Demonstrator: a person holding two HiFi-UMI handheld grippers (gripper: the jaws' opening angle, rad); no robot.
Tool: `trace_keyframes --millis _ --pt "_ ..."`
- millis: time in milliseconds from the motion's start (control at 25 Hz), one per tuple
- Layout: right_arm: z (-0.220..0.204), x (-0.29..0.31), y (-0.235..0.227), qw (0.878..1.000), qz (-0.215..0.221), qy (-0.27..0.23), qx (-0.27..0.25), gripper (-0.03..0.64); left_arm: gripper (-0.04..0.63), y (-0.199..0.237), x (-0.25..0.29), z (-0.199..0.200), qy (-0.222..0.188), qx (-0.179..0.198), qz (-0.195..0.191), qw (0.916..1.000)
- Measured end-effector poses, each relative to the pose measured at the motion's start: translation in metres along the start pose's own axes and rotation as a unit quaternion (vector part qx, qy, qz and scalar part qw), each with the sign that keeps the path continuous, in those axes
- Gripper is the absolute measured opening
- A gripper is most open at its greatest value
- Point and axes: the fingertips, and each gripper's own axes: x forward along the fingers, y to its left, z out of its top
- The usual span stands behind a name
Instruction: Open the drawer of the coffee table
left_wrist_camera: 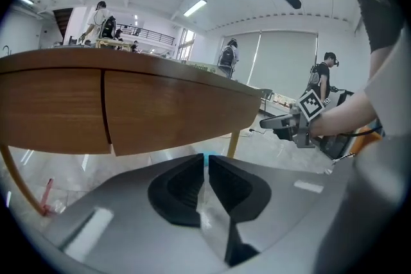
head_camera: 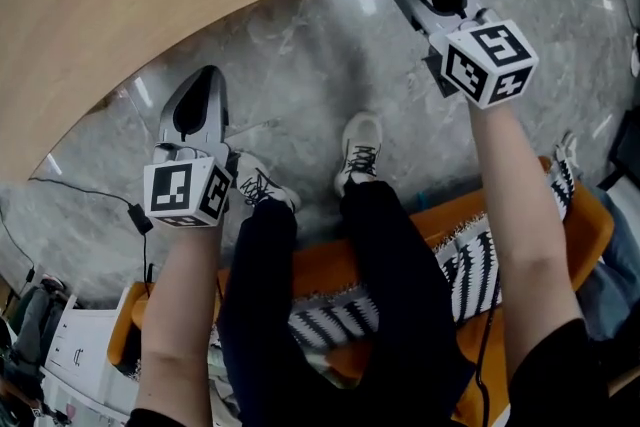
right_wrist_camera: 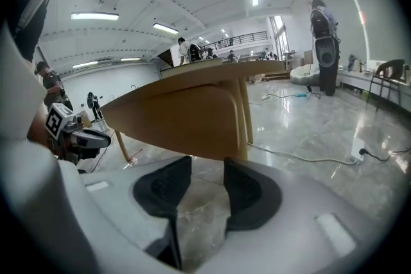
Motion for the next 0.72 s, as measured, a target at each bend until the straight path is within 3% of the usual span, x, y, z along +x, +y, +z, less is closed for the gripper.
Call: trace_keyframes --millis 40,280,520,720 --pt "0.0 0.003 -0.004 1.0 0.0 -0.001 -0.003 0.148 0.039 0.0 0.002 -0.002 -0.003 -0.001 0.0 1.0" --pt "0.009 0.019 -0.021 0.999 0.005 -0.001 -0.048 0.227 0.072 0.005 0.007 -0.007 -0.02 -0.002 0.002 0.9998" --pt "0.015 0.035 -0.019 0.995 0.023 0.011 -0.097 0.232 0.096 0.011 0.015 -0.011 -0.031 0.001 -0.001 0.9995" --pt "0.016 0.042 -0.015 0.994 0.03 0.009 -0.104 0.233 0.148 0.025 0.016 -0.005 -0.045 -0.005 0.024 0.9987"
